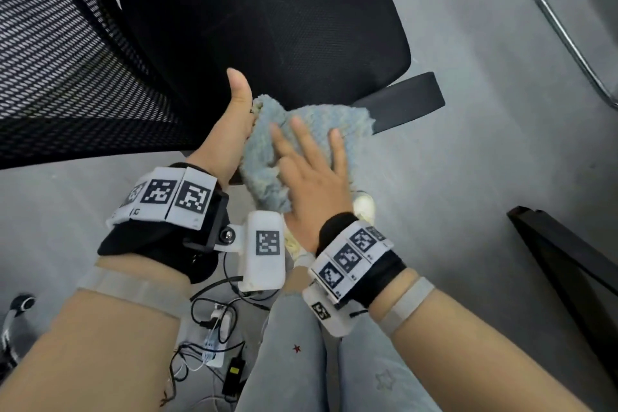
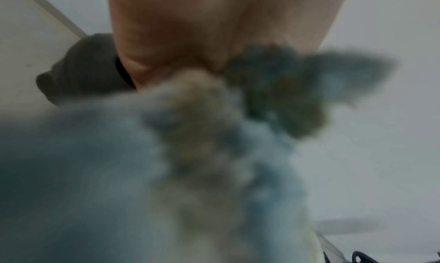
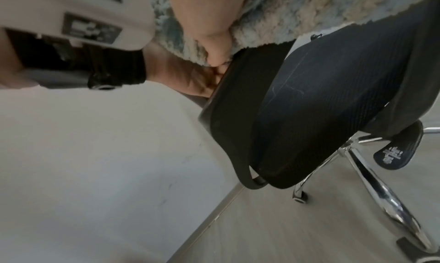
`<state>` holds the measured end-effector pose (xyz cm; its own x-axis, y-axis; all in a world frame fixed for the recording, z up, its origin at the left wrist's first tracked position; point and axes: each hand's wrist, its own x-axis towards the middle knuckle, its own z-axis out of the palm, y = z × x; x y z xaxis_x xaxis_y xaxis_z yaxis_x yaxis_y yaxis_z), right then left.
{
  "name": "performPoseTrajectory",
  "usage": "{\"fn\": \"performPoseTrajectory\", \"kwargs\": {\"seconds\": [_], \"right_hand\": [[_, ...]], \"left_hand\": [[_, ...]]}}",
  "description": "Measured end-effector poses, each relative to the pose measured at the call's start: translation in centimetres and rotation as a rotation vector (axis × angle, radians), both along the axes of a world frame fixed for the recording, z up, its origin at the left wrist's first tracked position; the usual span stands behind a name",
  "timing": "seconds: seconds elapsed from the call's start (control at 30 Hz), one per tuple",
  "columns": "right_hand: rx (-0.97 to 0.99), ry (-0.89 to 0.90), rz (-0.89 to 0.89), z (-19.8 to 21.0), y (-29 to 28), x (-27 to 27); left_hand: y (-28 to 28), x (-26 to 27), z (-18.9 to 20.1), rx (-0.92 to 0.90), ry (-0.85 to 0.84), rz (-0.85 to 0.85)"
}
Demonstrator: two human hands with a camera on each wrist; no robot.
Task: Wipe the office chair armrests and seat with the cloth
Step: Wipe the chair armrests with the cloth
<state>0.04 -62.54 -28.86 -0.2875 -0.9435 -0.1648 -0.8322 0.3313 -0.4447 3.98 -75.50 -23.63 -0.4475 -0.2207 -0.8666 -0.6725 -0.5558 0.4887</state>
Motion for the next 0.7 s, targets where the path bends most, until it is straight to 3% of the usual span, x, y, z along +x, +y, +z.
{"fn": "performPoseTrajectory", "kwargs": {"seconds": [0.17,0.27,0.4,0.53,0.7], "right_hand": [[-0.017,0.055,0.138,0.9,-0.1,-3.6],[0.051,0.051,-0.098,1.2,0.9,-8.0],[-0.002,-0.047,-0.463,1.2,1.2,-11.4],[-0.143,-0.563,-0.922,2.3,-0.3,-12.1],[0.005,-0.577,-0.822,2.9,-1.1,-8.0]], "left_hand": [[-0.7,1.1,-0.4,-0.097,-0.063,0.083],[-0.8,1.1,-0.8,-0.031,-0.066,0.055],[-1.0,1.0,-0.6,-0.039,-0.065,0.033],[-1.9,1.1,0.2,-0.022,-0.151,-0.115],[-2.6,1.8,0.8,-0.166,-0.221,-0.193]]}}
